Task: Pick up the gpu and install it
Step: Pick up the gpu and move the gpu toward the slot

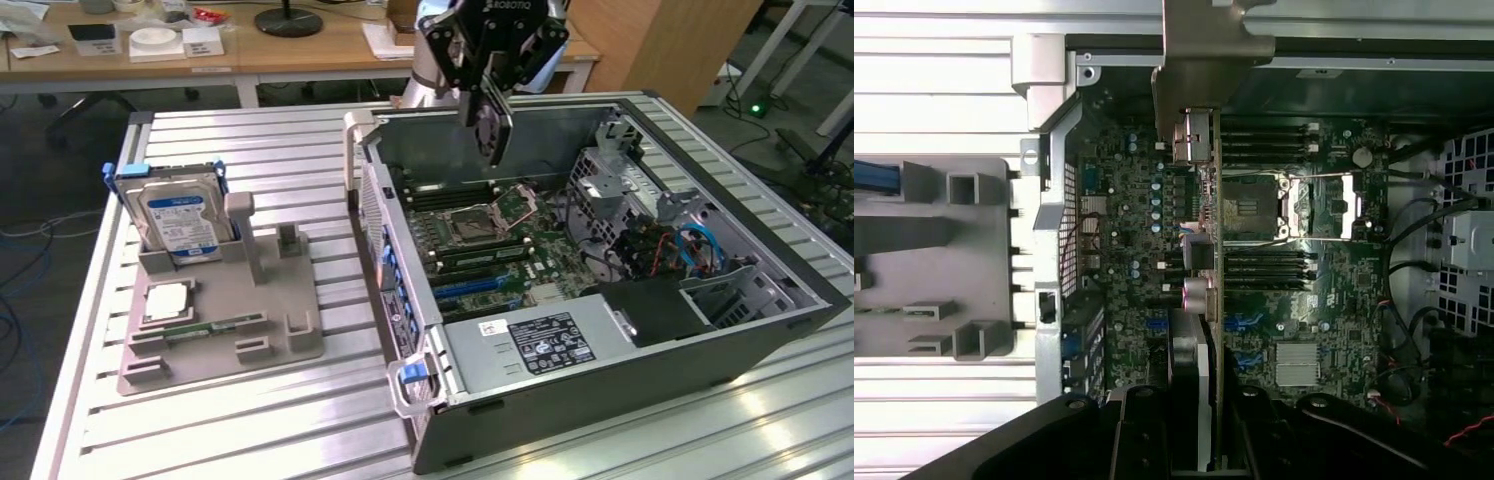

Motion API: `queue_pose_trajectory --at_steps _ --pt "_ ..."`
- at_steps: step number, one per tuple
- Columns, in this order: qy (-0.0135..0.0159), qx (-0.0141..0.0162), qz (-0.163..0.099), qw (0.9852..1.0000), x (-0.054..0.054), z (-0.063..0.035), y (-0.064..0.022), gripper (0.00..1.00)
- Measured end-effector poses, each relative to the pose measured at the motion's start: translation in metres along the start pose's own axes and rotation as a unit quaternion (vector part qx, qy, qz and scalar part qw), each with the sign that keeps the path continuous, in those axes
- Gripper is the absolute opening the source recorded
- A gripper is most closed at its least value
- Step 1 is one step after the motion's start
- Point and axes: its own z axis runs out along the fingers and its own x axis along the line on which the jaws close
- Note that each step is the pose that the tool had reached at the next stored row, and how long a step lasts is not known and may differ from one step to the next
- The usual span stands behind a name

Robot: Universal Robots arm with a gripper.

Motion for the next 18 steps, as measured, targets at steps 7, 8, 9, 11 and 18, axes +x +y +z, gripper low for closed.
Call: queue_pose_trajectory --at_steps 7,8,9,11,18 --pt "-0.0001 0.0 0.0 1.0 -0.005 0.0011 0.0001 0.28" --pt "-0.0001 0.0 0.0 1.0 -0.006 0.0012 0.0001 0.28" --pt "-0.0001 0.0 0.0 1.0 -0.006 0.0014 0.0001 0.28" --pt "-0.0002 0.0 0.0 1.0 -0.008 0.0017 0.0001 0.28" --pt "-0.0004 0.0 0.0 1.0 -0.011 0.0027 0.0002 0.28"
